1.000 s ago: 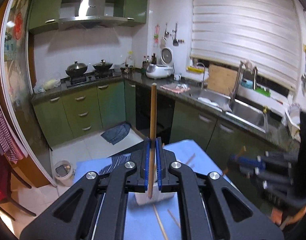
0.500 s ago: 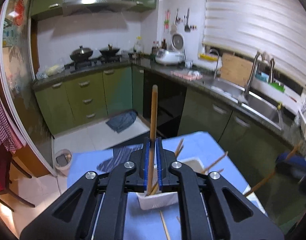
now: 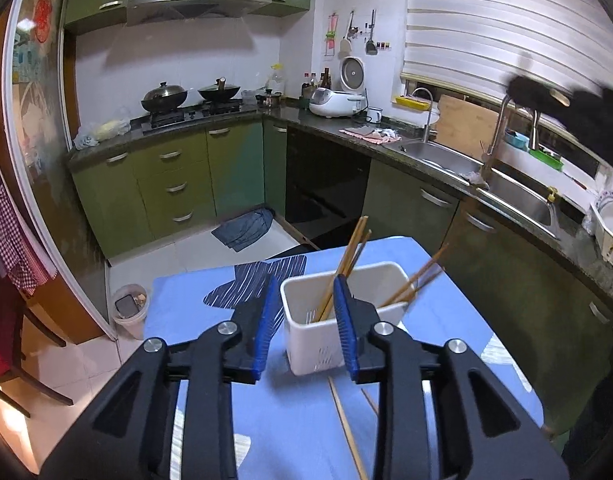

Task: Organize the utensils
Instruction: 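Open both tools to drop the chopsticks into the basket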

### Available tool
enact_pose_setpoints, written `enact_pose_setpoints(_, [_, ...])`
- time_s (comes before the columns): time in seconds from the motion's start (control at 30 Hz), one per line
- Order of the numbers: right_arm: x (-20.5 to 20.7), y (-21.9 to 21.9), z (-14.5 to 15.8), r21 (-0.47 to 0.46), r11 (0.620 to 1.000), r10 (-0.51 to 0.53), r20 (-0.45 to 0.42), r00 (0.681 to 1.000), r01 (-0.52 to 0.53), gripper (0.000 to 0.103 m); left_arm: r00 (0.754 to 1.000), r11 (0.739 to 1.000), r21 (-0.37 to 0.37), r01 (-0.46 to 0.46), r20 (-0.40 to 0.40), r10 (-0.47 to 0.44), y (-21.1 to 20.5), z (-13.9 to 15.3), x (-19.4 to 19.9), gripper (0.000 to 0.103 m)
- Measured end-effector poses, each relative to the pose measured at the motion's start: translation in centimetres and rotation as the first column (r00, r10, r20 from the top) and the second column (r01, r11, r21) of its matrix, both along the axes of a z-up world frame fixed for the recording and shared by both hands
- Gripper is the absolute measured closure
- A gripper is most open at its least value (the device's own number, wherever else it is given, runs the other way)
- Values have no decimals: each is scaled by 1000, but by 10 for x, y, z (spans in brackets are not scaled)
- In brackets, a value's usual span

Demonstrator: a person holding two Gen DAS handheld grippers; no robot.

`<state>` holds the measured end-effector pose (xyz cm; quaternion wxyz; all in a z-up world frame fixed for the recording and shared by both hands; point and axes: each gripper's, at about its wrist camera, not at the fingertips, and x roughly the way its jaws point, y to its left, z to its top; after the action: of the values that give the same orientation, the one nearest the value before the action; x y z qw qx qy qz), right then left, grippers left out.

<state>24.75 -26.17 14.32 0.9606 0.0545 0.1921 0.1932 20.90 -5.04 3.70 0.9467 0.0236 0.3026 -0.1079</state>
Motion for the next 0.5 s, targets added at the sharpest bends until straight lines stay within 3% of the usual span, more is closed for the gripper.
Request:
enact_pose_setpoints(0.1, [24, 1, 0, 6, 999, -39, -3, 999, 39, 97, 1000, 1000, 20, 7, 12, -7, -2, 0, -12, 75])
enact_pose_setpoints(0.27, [59, 8, -30, -27, 998, -65, -87, 994, 63, 97, 1000, 999, 35, 26, -13, -25, -4, -7, -22, 75])
enact_pose_setpoints(0.4, [77, 16, -59, -68, 996, -71, -155, 985, 62, 97, 999, 999, 24, 26, -42, -25, 2, -17, -25, 65])
enact_pose_setpoints(0.5, [81, 19, -73, -82, 995, -73, -167, 983, 60, 82, 998, 999, 23, 25, -64, -24, 2, -23, -25, 65])
